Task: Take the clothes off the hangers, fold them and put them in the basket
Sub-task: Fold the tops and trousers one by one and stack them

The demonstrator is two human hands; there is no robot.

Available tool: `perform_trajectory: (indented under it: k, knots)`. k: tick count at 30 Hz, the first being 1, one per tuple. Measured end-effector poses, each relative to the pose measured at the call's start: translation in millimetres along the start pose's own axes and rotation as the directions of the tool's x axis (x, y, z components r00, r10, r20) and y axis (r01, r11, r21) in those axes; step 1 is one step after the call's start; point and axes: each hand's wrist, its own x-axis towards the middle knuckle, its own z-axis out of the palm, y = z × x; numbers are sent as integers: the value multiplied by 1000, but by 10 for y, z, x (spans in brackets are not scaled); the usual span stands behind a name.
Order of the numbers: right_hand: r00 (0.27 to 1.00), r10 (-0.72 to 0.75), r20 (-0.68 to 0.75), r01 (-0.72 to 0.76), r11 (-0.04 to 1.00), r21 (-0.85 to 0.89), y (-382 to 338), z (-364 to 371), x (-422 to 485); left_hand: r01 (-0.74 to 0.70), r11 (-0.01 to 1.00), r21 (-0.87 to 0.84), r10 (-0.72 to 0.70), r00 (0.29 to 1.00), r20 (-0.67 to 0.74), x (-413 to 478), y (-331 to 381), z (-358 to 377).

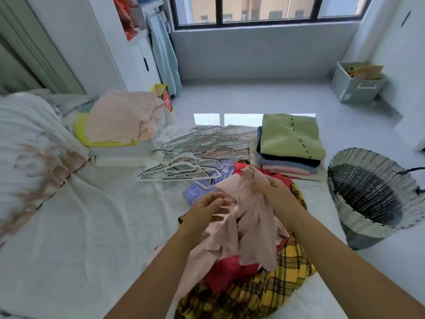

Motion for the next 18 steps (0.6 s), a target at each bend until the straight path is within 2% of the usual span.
perform_trajectory:
  k: [3,5,10,12,16,18]
  knots:
    - [997,-43,61,43,999,-1,-554,131,-330,-43,999,-2,43,998,44,-353,243,-27]
    - [992,-76,102,78,997,-13,-907,217,-543,-136,989,57,132,988,76,-543,492,-43]
    - [942,-262,210,315,907,-281,-1701,361,-1025,-404,896,183,369,908,198,-952,1198,-132]
    - [927,-315,205,369,866,-337,-1983,420,-1162,-458,861,221,408,881,238,-1032,1422,-155]
    - [901,-415,125,432,836,-338,-2431,537,-1275,-506,732,455,440,862,251,-1069,1597,-240]
    - [895,-440,75,439,836,-330,-2608,590,-1270,-508,743,435,434,861,265,-1034,1486,-373]
